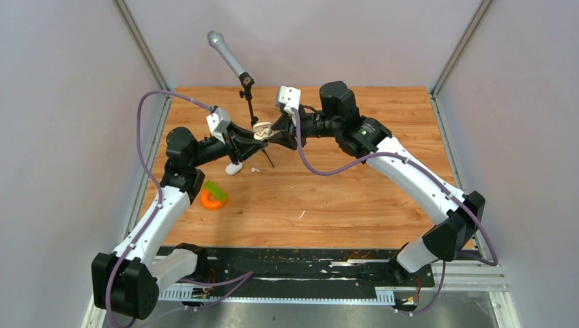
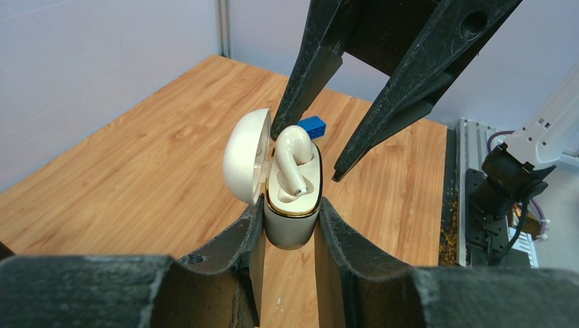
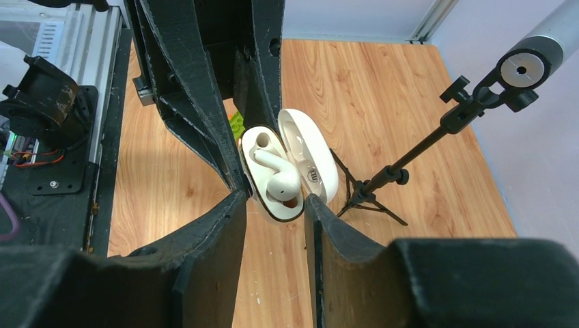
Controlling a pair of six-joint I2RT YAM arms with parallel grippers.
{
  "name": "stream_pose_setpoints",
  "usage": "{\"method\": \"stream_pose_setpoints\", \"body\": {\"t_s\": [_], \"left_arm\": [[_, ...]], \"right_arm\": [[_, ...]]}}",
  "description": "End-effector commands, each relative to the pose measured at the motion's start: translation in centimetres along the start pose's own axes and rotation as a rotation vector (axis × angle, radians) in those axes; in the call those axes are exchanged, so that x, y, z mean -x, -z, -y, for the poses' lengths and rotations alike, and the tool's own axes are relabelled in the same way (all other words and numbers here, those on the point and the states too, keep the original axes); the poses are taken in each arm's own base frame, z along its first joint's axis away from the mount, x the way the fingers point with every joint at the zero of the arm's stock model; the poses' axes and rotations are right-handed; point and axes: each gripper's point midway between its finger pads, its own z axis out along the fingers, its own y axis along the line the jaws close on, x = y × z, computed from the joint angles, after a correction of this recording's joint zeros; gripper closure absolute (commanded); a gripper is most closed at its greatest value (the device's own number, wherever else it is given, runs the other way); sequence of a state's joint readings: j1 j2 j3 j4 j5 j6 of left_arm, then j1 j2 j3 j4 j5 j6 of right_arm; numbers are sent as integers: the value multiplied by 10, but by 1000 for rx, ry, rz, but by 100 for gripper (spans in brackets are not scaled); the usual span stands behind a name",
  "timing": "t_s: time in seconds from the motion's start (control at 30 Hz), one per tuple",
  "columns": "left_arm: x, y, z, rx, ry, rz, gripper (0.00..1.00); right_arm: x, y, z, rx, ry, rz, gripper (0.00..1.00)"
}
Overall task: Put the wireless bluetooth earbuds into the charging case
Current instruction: Place the earbud in the charging case.
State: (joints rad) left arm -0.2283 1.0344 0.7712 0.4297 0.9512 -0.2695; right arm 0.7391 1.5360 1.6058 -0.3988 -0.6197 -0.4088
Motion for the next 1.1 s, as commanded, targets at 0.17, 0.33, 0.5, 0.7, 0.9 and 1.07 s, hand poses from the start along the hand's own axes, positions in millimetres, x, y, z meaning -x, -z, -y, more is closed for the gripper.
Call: {"method": "stream_pose_setpoints", "body": {"t_s": [0.17,0.33,0.5,0.7,0.9,1.07], "left_arm": [[10,1,4,-11,-60,21,94],[11,0,4,-15,-61,22,94],[11,0,4,-19,-61,21,94],[9,1,5,-19,-60,18,94],[8,1,5,-20,-61,15,94],[6,2,4,-17,-61,11,94]], "right_arm": [[39,2,3,-3,47,106,63],[34,-1,2,4,38,97,64],[32,-4,2,10,12,94,68],[31,-6,2,18,0,98,70],[33,-6,2,20,0,105,78],[39,-6,1,23,8,116,86]]}}
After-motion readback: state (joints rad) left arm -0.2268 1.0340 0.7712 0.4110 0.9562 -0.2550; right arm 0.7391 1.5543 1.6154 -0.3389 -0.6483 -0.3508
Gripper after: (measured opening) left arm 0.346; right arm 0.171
